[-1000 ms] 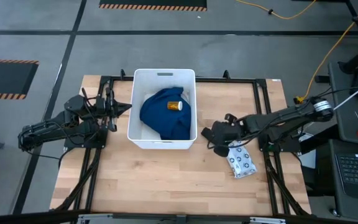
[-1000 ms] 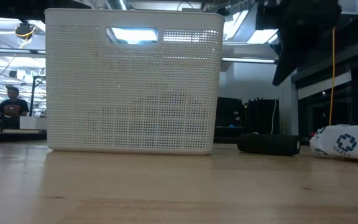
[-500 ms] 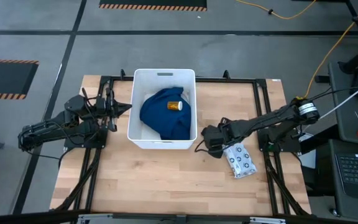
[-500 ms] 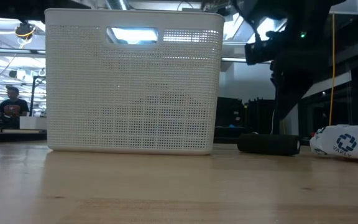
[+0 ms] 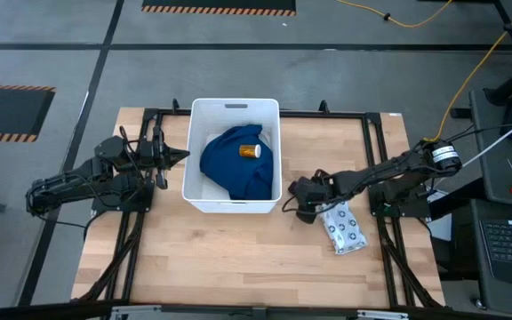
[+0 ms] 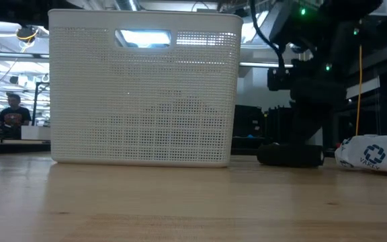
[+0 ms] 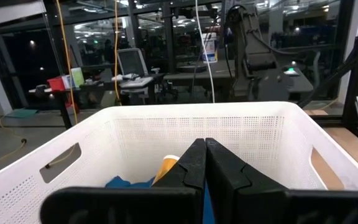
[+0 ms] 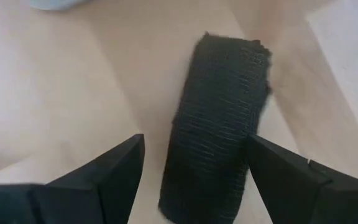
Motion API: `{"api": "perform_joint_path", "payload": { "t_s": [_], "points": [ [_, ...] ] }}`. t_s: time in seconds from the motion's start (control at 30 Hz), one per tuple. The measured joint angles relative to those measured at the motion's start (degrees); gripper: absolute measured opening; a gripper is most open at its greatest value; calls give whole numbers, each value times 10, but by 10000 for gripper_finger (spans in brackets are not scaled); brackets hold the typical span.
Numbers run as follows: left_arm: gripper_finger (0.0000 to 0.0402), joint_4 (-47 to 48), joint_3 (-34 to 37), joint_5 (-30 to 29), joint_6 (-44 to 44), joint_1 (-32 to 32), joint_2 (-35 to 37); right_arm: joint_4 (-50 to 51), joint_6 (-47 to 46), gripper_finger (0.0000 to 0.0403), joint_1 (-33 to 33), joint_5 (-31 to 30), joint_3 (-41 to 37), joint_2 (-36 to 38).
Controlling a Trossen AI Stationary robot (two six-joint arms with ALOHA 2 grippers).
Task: Pick & place medical supplies in basket/bin
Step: Put the black bandage into the white bin
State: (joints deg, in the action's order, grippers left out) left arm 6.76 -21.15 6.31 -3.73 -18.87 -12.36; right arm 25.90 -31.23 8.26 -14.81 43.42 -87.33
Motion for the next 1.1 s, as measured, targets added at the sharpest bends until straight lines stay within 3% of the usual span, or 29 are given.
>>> {"api": "perform_joint_path", "payload": {
  "t_s": [0.5,0.63,0.83,0.97,1.1],
  "points": [
    [7,0,0,0,1,0,0,-134,-13,273,-28,-14,-102,2],
    [7,0,0,0,0,0,0,-132,-14,242,-28,-15,-98,1],
    [8,-5,0,0,1,0,0,-113,3,159,-30,-16,-68,-2],
    [8,-23,0,0,2,0,0,-35,0,118,-29,-29,-28,-2],
    [4,-28,0,0,11,0,0,54,-12,104,-29,-85,15,-1]
  ]
}}
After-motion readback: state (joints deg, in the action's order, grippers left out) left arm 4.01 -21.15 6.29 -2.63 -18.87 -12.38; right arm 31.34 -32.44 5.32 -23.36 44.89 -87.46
